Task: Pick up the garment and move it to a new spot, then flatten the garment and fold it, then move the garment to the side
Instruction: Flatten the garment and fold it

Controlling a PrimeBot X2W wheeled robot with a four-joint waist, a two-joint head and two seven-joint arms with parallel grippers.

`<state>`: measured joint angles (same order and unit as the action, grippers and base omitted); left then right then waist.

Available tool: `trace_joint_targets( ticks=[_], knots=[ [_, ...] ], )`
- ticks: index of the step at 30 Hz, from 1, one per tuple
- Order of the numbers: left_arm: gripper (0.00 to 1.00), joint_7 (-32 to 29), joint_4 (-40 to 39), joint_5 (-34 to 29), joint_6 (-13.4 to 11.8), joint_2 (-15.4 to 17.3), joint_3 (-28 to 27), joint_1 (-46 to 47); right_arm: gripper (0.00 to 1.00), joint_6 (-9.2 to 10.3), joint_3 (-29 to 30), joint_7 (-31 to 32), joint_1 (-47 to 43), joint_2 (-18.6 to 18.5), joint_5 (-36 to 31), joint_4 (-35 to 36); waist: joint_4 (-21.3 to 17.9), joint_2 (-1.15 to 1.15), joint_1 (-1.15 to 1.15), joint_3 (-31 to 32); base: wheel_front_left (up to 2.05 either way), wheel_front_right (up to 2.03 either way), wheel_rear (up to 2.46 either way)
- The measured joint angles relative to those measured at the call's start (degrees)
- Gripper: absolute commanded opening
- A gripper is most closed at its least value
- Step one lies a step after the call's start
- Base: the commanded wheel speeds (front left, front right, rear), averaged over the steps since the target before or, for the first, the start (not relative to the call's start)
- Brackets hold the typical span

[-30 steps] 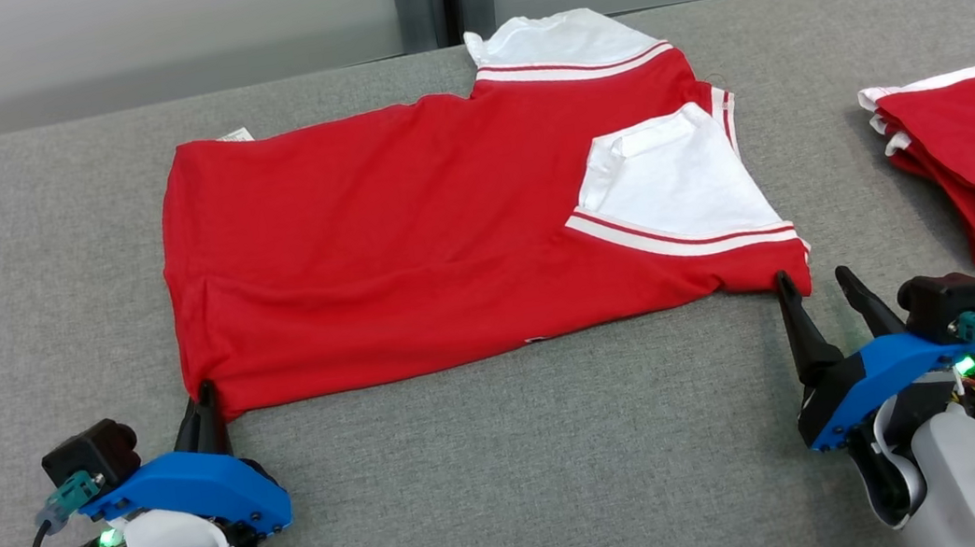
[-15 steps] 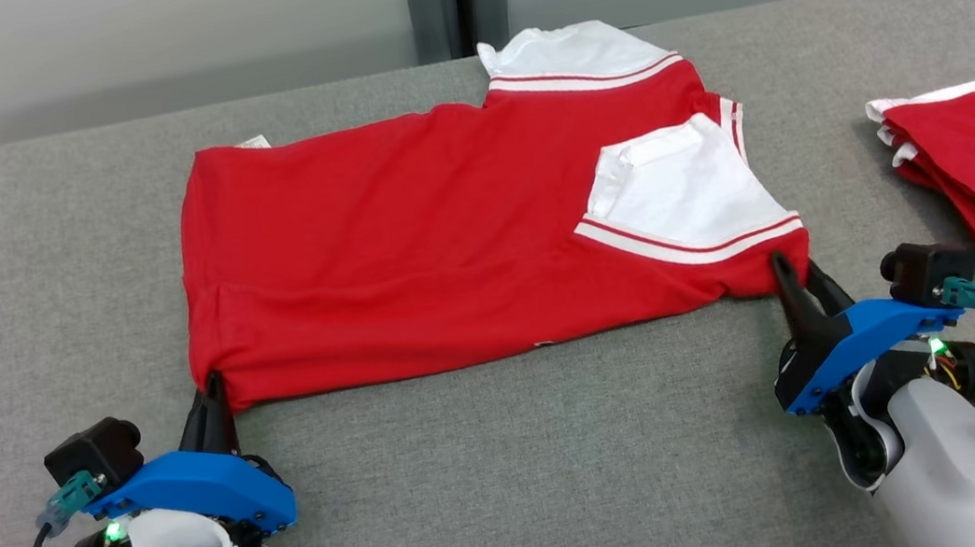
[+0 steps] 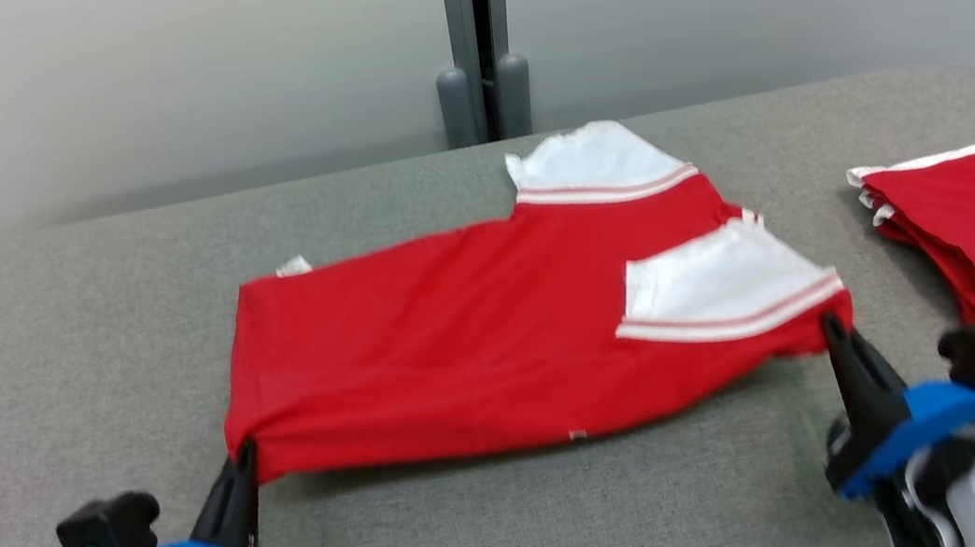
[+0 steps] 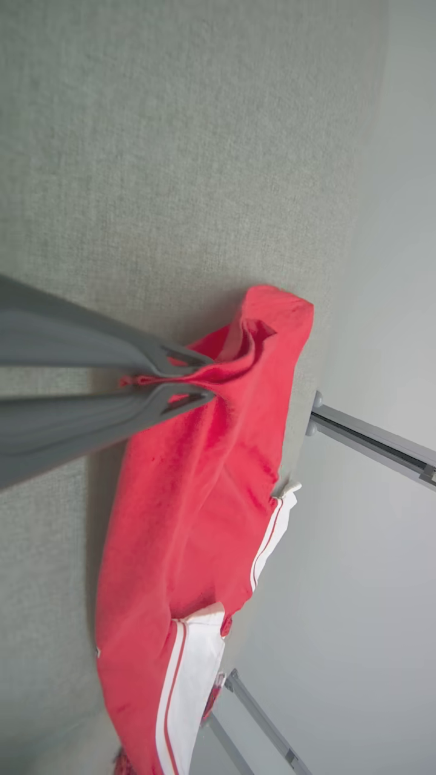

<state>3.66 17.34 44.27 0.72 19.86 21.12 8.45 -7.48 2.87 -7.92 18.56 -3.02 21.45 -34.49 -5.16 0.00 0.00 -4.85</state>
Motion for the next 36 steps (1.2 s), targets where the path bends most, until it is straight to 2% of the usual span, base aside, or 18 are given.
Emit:
trace_joint_targets(
  ticks=[6, 9, 12, 14, 16, 17, 18, 19, 20, 26, 32, 36],
  knots=[
    [0.00, -6.13, -14.18, 1.15, -4.19, 4.78, 0.33, -12.69, 0.00, 0.00, 3.09, 9.84, -18.71, 0.04, 0.76, 17.75, 0.00, 0.00, -0.01, 1.53, 0.00, 0.00, 0.00],
    [0.00, -7.66, -18.55, 2.90, -6.20, 5.71, 0.09, -19.09, 0.00, 0.00, 4.30, 14.37, -26.52, 0.07, 2.65, 24.23, -0.15, 0.00, -0.01, 1.32, 0.00, 0.00, 0.00],
    [0.00, -8.14, -20.09, 4.25, -7.04, 5.64, 0.04, -22.46, 0.00, 0.00, 4.34, 16.24, -30.54, 0.12, 3.42, 27.00, -0.41, 0.00, -0.01, 0.98, 0.00, 0.00, 0.00],
    [0.00, -8.23, -19.82, 4.56, -7.26, 5.48, 0.22, -23.04, 0.00, 0.00, 4.12, 16.52, -31.11, 0.11, 6.17, 27.13, -0.57, 0.00, -0.01, 0.91, 0.00, 0.00, 0.00],
    [0.00, -8.26, -18.70, 3.81, -7.34, 5.41, 0.75, -22.89, 0.00, 0.00, 3.98, 16.51, -31.11, 0.12, 6.25, 26.79, -0.61, 0.00, -0.01, 0.87, 0.00, 0.00, 0.00],
    [0.20, -8.11, -17.88, 3.11, -7.34, 5.45, 1.15, -22.56, 0.16, 0.00, 3.93, 16.51, -31.09, 0.12, 6.28, 26.37, -0.60, 0.00, -0.01, 0.87, 0.00, 0.00, 0.00],
    [0.51, -8.01, -17.17, 2.46, -7.34, 5.49, 1.49, -22.10, 0.42, 0.00, 3.92, 16.51, -31.08, 0.13, 6.31, 25.95, -0.59, 0.00, -0.01, 0.88, 0.00, 0.00, 0.00],
    [1.00, -7.86, -16.62, 1.88, -7.36, 5.52, 1.75, -21.59, 0.87, 0.00, 4.04, 16.51, -31.05, 0.14, 5.80, 25.55, -0.56, 0.00, -0.01, 0.86, 0.00, 0.00, 0.00],
    [1.00, -7.78, -15.94, 1.29, -7.49, 5.61, 1.89, -21.04, 1.00, 0.00, 4.23, 16.50, -31.05, 0.14, 5.20, 25.31, -0.57, 0.00, -0.01, 0.85, 0.00, 0.00, 0.00],
    [1.00, -7.24, -14.66, -0.10, -6.73, 7.89, 1.47, -18.64, 1.00, -0.01, 6.86, 16.07, -30.42, 0.13, 4.04, 27.22, -1.00, 0.00, 0.00, 0.25, 0.00, 0.00, 0.00],
    [1.00, -8.44, -17.58, -3.36, -5.89, 13.60, -0.34, -12.05, 1.00, 0.00, 9.42, 16.97, -26.87, 0.12, -0.96, 34.04, -1.64, 0.00, 0.00, -1.04, 0.00, 0.00, 0.00],
    [1.00, -12.23, -18.72, -6.03, -4.11, 17.35, -0.33, -3.35, 1.00, 0.00, 7.71, 18.50, -22.53, 0.12, -3.52, 37.17, -2.19, 0.00, 0.00, -2.86, 0.00, 0.00, 0.00]
  ],
)
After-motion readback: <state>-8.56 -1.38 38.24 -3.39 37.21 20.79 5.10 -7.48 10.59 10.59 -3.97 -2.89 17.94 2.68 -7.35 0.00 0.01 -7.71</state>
